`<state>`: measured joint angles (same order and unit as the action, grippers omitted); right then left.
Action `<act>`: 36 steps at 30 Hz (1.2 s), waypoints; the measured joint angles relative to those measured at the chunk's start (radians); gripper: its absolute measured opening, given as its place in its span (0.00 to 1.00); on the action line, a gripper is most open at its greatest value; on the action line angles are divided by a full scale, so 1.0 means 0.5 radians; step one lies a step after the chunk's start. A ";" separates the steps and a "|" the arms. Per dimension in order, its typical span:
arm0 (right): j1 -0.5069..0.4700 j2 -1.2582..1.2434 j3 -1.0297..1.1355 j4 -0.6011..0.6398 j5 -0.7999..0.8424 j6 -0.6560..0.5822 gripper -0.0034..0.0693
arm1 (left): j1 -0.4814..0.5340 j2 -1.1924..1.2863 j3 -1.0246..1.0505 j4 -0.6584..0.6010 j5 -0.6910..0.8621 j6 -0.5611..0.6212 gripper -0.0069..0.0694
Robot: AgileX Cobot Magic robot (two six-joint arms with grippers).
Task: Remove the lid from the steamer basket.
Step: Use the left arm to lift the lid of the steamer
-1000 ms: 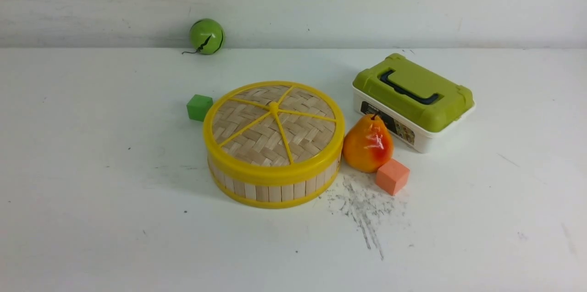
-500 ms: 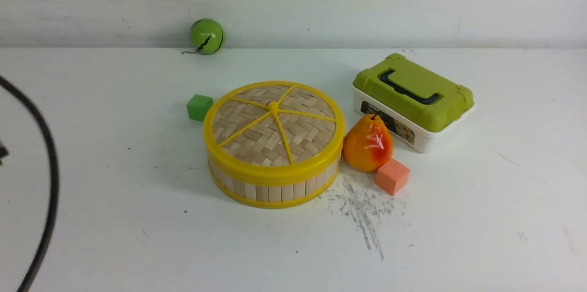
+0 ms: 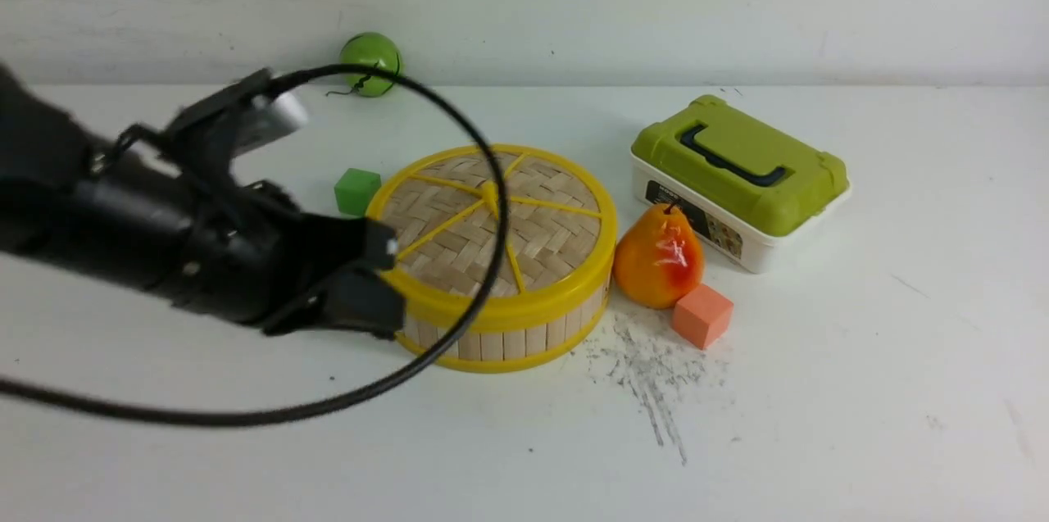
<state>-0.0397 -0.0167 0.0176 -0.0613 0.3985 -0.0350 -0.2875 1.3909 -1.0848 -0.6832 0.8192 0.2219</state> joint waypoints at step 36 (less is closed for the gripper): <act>0.000 0.000 0.000 0.000 0.000 0.000 0.38 | -0.433 1.560 -1.889 1.662 0.167 -0.752 0.63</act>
<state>-0.0397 -0.0167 0.0176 -0.0613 0.3985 -0.0350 -0.5039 2.1709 -2.0292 0.1476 0.9025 -0.1541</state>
